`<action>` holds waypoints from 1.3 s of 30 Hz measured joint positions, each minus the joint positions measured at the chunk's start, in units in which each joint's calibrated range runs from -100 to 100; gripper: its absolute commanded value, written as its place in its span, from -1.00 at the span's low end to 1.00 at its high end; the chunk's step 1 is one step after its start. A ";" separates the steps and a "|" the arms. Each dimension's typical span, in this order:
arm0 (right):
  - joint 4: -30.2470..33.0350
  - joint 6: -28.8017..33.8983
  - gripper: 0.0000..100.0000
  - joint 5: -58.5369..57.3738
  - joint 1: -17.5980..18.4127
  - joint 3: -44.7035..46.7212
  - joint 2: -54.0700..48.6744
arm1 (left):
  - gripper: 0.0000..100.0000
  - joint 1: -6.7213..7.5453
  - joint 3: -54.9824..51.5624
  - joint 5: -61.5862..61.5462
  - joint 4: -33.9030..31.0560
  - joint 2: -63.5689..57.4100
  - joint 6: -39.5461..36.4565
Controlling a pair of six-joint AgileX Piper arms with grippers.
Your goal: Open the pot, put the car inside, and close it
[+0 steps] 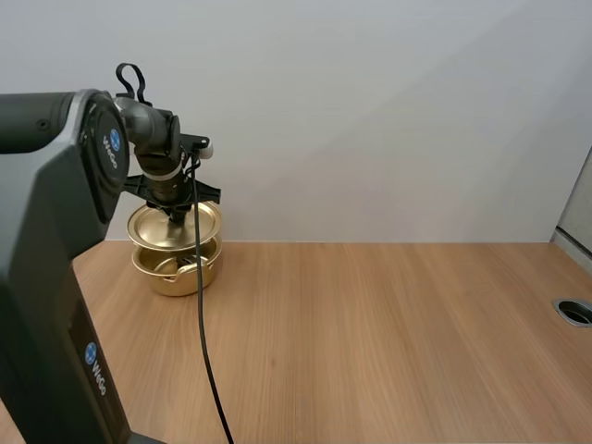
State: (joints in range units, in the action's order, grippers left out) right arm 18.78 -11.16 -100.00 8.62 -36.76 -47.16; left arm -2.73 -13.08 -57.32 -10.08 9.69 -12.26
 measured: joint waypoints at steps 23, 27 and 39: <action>0.17 0.75 -1.00 0.00 0.00 0.00 -0.34 | -1.00 0.00 0.33 -1.38 0.24 8.50 0.13; 0.17 0.75 -1.00 0.00 0.00 0.00 -0.34 | -0.86 0.00 0.33 -1.24 0.24 8.74 -0.24; 0.04 0.75 -1.00 0.00 0.00 0.00 -0.34 | 1.00 0.07 0.08 5.92 -2.35 6.65 0.14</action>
State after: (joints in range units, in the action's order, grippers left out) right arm 18.82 -10.42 -100.00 8.62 -36.76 -47.50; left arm -2.66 -12.99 -51.40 -12.43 16.34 -12.13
